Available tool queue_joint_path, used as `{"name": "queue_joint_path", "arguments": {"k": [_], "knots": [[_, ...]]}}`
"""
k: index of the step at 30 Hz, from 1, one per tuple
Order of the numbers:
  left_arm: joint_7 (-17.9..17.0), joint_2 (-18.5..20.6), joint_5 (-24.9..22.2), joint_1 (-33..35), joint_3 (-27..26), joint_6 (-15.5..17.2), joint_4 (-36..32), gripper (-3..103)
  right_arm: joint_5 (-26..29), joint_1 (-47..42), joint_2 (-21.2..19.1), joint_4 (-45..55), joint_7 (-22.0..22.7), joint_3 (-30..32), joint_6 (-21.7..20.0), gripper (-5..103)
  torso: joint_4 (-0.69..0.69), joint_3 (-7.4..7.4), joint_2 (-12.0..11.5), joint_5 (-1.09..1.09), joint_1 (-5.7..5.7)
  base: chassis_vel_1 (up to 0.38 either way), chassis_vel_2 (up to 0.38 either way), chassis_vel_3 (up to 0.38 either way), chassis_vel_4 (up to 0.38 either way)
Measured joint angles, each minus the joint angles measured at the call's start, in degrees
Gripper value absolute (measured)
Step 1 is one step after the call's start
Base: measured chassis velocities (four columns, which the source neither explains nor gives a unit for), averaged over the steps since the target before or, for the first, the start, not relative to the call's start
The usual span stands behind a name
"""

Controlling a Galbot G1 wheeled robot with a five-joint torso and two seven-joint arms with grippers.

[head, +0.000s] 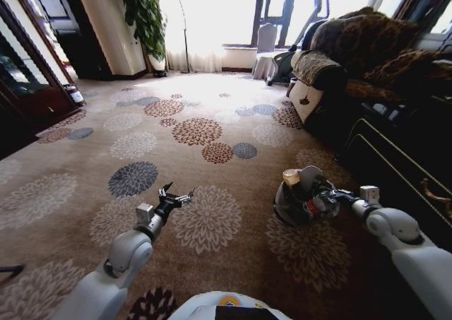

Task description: Pick up the trash from the ground and place it into the trash bin.

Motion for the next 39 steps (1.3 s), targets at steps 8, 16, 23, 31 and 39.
{"name": "queue_joint_path", "arguments": {"k": [8, 16, 23, 31, 39], "knots": [[-0.01, 0.00, 0.00, 0.00, 0.00, 0.00, 0.00, 100, -7.68, -9.58, 9.62, 3.32, -0.06, 6.70, 11.30, 0, -0.02, 0.00, 0.00, 0.04, 0.00, 0.000, 0.000, 0.000, 0.000], [0.00, 0.00, 0.00, 0.00, 0.00, 0.00, 0.00, 100, -5.20, -12.89, 4.62, 5.20, 0.01, 13.57, 6.56, 0, 0.02, 0.00, 0.00, -0.01, 0.00, 0.000, 0.000, 0.000, 0.000], [0.00, 0.00, 0.00, 0.00, 0.00, 0.00, 0.00, 100, -1.50, -15.78, 0.28, 4.66, 0.02, 14.85, 2.79, 0, 0.01, 0.00, 0.00, -0.01, 0.00, 0.000, 0.000, 0.000, 0.000], [0.00, 0.00, 0.00, 0.00, 0.00, 0.00, 0.00, 100, 5.41, -19.55, -6.47, 0.02, 0.03, 14.34, -0.32, 0, -0.04, 0.00, 0.00, -0.05, 0.00, 0.000, 0.000, 0.000, 0.000], [0.00, 0.00, 0.00, 0.00, 0.00, 0.00, 0.00, 100, 6.41, -13.33, -6.41, -2.82, 0.00, 8.82, -2.70, 0, 0.04, 0.00, 0.00, -0.02, 0.00, 0.000, 0.000, 0.000, 0.000]]}}
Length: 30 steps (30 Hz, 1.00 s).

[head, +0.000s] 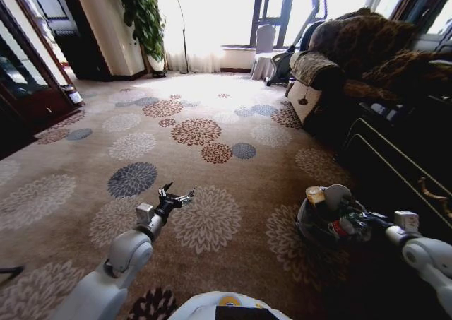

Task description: Pick up the trash from the ground and place it into the trash bin.

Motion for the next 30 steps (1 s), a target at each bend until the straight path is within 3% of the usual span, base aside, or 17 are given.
{"name": "queue_joint_path", "arguments": {"k": [3, 10, 30], "knots": [[0.00, 0.00, 0.00, 0.00, 0.00, 0.00, 0.00, 100, -1.20, 1.10, 0.09, -1.69, -0.01, -2.06, 0.00, 0, -0.06, 0.00, 0.00, 0.00, 0.00, 0.000, 0.000, 0.000, 0.000], [0.00, 0.00, 0.00, 0.00, 0.00, 0.00, 0.00, 100, -1.57, 1.82, 0.12, -4.46, 0.02, -2.66, -0.17, 0, -0.03, 0.00, 0.00, -0.02, 0.00, 0.000, 0.000, 0.000, 0.000], [0.00, 0.00, 0.00, 0.00, 0.00, 0.00, 0.00, 100, 8.83, -1.42, 1.94, -5.61, 0.02, -0.25, -2.07, 0, -0.02, 0.00, 0.00, 0.00, 0.00, 0.000, 0.000, 0.000, 0.000]]}}
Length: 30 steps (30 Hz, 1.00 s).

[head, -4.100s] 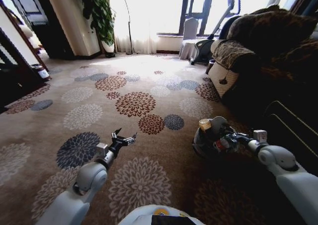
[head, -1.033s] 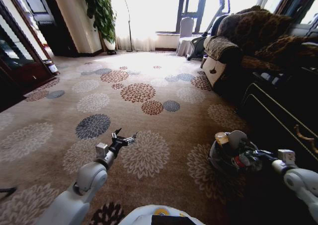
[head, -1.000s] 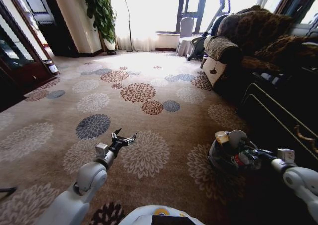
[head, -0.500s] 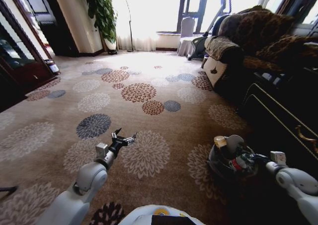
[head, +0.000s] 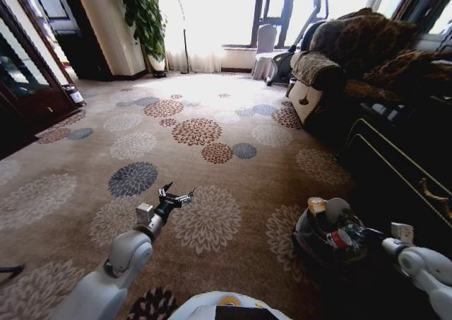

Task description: Pick up the trash from the ground and place it into the trash bin.

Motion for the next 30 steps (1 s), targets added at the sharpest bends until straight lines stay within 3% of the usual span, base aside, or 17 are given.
{"name": "queue_joint_path", "arguments": {"k": [9, 11, 14, 16, 19, 20, 22, 26, 28, 29, 30], "knots": [[0.00, 0.00, 0.00, 0.00, 0.00, 0.00, 0.00, 100, -0.99, 1.80, 1.34, -1.17, -0.01, -2.13, 3.55, 0, -0.01, 0.00, 0.00, -0.04, 0.00, 0.000, 0.000, 0.000, 0.000], [0.00, 0.00, 0.00, 0.00, -0.01, 0.00, 0.00, 100, -2.89, 2.36, 1.77, -2.01, -0.08, -2.29, 4.31, 0, -0.02, 0.00, 0.00, 0.02, 0.00, 0.000, 0.000, 0.000, 0.000], [0.00, 0.00, 0.00, 0.00, 0.00, 0.00, 0.00, 100, -5.27, 3.00, 1.96, -3.37, -0.08, -2.78, 6.51, -2, -0.04, 0.00, 0.00, -0.08, 0.00, 0.000, 0.000, 0.000, 0.000], [0.00, 0.00, 0.00, 0.00, 0.00, 0.00, 0.00, 100, -5.50, 3.20, 2.10, -3.44, 0.04, -3.73, 8.11, 7, -0.03, -0.01, 0.00, -0.05, 0.00, 0.000, 0.000, 0.000, 0.000], [0.00, 0.00, 0.00, 0.00, 0.00, 0.00, 0.00, 100, -5.17, 3.27, 2.29, -3.02, 0.03, -3.88, 8.10, 13, -0.04, 0.00, 0.00, -0.04, 0.00, 0.000, 0.000, 0.000, 0.000], [0.00, 0.00, 0.00, 0.00, -0.01, 0.00, -0.01, 100, -5.10, 3.30, 2.38, -2.48, 0.03, -3.89, 8.03, 24, -0.02, 0.00, 0.00, 0.00, 0.00, 0.000, 0.000, 0.000, 0.000], [0.00, 0.00, 0.00, 0.00, 0.00, 0.00, 0.00, 100, -5.09, 3.26, 2.40, -2.11, 0.02, -3.88, 7.90, 24, -0.02, 0.00, 0.00, -0.02, 0.00, 0.000, 0.000, 0.000, 0.000], [0.00, 0.00, 0.00, 0.00, 0.00, 0.00, 0.00, 100, -5.14, 2.82, 2.17, -1.27, 0.02, -2.94, 7.62, 45, -0.01, 0.00, 0.00, -0.01, 0.00, 0.000, 0.000, 0.000, 0.000], [0.00, 0.00, 0.00, 0.00, 0.00, 0.00, 0.00, 100, -5.14, 2.69, 2.01, -1.20, 0.01, -2.65, 7.64, 45, -0.01, 0.00, 0.00, -0.03, 0.00, 0.000, 0.000, 0.000, 0.000], [0.00, 0.00, 0.00, 0.00, 0.00, 0.00, 0.00, 100, -5.13, 2.32, 1.62, -1.19, -0.02, -1.86, 7.85, 56, -0.01, 0.00, 0.00, -0.02, 0.00, 0.000, 0.000, 0.000, 0.000], [0.00, 0.00, 0.00, 0.00, 0.00, 0.00, 0.00, 100, -5.13, 2.32, 1.62, -1.19, -0.02, -1.86, 7.85, 56, -0.01, 0.00, 0.00, -0.02, 0.00, 0.000, 0.000, 0.000, 0.000]]}}
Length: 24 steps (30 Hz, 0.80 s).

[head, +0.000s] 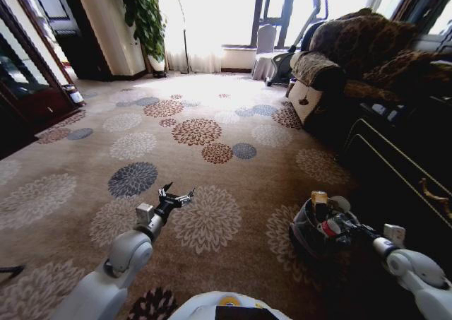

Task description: Pick up the trash from the ground and place it into the trash bin.

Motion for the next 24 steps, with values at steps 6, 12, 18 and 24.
{"name": "queue_joint_path", "arguments": {"k": [6, 12, 18, 24], "knots": [[0.00, 0.00, 0.00, 0.00, 0.00, 0.00, 0.00, 100, 1.39, -2.15, -0.80, 1.38, -0.01, 3.99, -0.02, 78, -0.01, 0.00, 0.00, -0.01, 0.00, 0.000, 0.000, 0.000, 0.000], [0.00, 0.00, 0.00, 0.00, 0.00, 0.00, 0.00, 100, 1.62, -6.03, -0.38, 7.08, 0.00, 7.13, 0.42, 99, -0.01, 0.00, 0.00, 0.00, 0.00, 0.000, 0.000, 0.000, 0.000], [0.00, 0.00, 0.00, 0.00, 0.00, 0.00, 0.00, 100, 1.35, -9.20, 0.68, 11.93, -0.01, 9.02, 0.53, 100, -0.01, 0.00, 0.00, -0.01, 0.00, 0.000, 0.000, 0.000, 0.000], [0.00, 0.00, 0.00, 0.00, 0.00, 0.00, 0.00, 100, 1.21, -11.16, 1.41, 14.22, 0.00, 11.18, 1.40, 100, -0.01, 0.00, 0.00, -0.01, 0.00, 0.000, 0.000, 0.000, 0.000]]}}
